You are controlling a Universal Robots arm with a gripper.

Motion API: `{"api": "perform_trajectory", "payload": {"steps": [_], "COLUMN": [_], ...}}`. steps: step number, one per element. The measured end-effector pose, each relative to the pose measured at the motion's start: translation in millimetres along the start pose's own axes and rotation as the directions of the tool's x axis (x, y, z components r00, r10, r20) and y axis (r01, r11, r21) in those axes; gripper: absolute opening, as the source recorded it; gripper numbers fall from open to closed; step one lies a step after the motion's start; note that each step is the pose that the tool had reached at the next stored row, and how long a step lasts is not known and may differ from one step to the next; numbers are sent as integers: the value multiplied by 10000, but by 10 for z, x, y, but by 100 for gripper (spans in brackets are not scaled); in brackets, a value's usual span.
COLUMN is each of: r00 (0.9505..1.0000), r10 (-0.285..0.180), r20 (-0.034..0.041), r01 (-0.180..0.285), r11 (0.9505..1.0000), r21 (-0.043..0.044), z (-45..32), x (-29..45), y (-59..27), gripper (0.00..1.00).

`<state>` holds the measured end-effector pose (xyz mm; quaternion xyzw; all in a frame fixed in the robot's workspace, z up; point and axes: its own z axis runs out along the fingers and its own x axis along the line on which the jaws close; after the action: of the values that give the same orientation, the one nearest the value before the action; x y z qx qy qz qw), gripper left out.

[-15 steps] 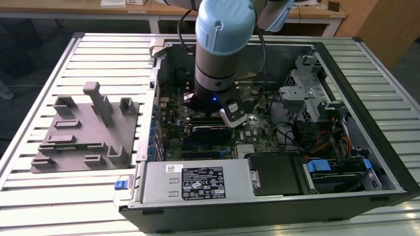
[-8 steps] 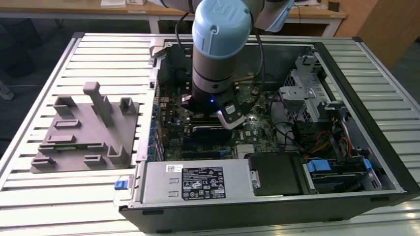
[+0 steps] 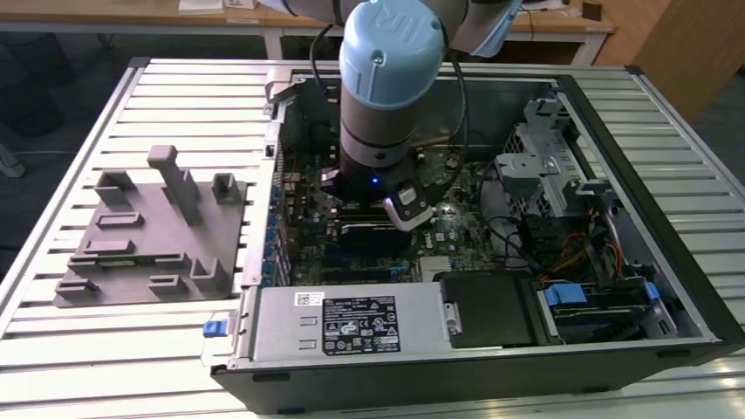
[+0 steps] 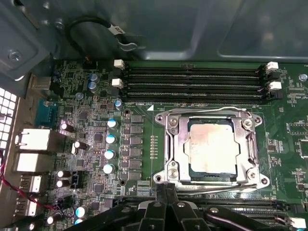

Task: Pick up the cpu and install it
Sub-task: 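Install the second cpu locking lever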

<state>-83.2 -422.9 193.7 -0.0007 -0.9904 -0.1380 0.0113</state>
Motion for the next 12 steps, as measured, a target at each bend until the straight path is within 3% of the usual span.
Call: {"api": "perform_trajectory", "payload": {"steps": [12], "r00": [10000], "r10": [-6], "r20": [0], "r01": [6], "r11": [9998], "r21": [-220], "z": [12], "x": [8], "y": [-3], "gripper": [11]}}
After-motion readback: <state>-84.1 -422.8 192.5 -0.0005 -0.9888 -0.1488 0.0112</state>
